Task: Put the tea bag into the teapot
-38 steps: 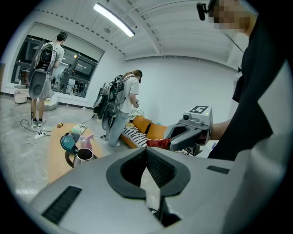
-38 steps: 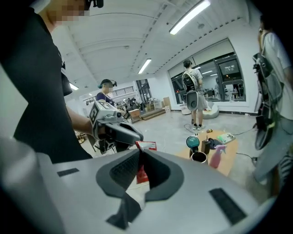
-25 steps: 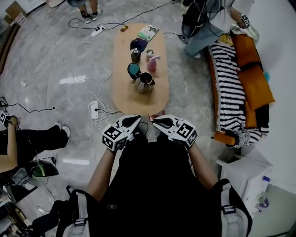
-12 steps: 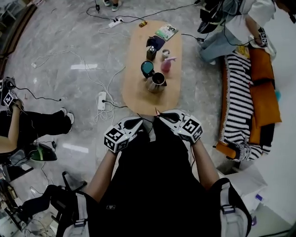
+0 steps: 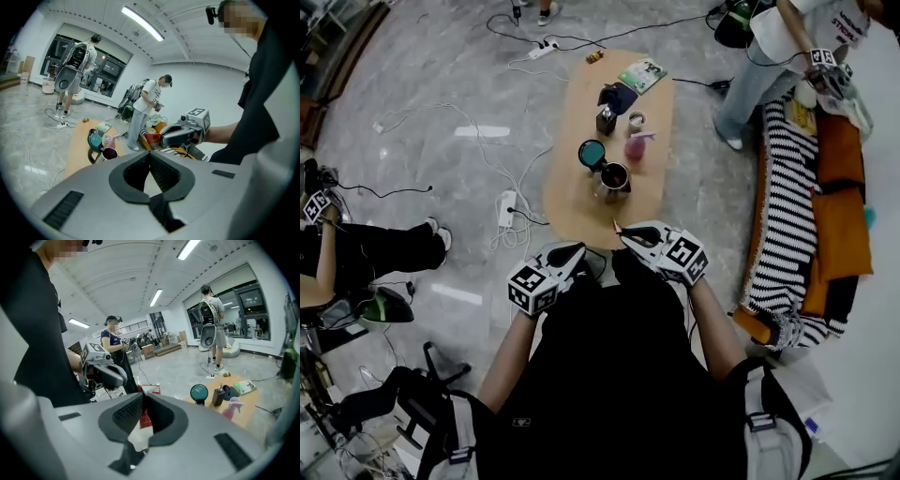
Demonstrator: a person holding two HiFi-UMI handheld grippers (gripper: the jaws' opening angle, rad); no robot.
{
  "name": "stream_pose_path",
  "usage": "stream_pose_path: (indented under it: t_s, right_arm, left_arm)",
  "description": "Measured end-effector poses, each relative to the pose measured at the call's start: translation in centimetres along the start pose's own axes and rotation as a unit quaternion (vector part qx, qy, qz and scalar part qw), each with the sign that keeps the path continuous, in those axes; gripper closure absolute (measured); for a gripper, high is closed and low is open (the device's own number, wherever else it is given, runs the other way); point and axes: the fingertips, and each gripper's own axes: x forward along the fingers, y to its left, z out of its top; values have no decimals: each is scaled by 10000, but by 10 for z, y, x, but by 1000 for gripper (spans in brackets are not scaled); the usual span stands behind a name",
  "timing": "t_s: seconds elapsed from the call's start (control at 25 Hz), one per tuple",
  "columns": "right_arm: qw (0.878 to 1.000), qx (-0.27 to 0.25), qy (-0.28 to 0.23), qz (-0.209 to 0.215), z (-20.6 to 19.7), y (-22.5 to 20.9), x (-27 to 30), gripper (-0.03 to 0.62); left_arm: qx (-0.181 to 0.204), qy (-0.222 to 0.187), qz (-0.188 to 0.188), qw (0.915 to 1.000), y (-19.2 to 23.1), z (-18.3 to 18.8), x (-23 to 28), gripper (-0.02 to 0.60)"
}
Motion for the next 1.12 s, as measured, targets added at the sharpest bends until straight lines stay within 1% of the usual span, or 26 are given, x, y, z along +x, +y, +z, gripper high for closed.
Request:
stream_pose_path:
  t_s: [0.12,0.36,0.52,0.84,1.12]
  right_arm:
    - [10000,-18,39,80,-1,-16,-6,557]
    - [9993,-10,149,348,-8,-33,-9,557]
    - [9982,-25,288,518,-16,-47,-7,557]
    - [9943,-101,567,895,-29,-71,7,557]
    - [9910,4,869,1018,-54,-103,22,557]
  left_arm:
    - [1,35,20,10000,0,7,17,571]
    - [-48,-43,134,9999,0,24,42,571]
    - [-138,-22,246,9996,3,22,52,571]
    - [-435,-47,562,9975,10,22,62,571]
    - [-573,-115,765,9954,20,26,73,571]
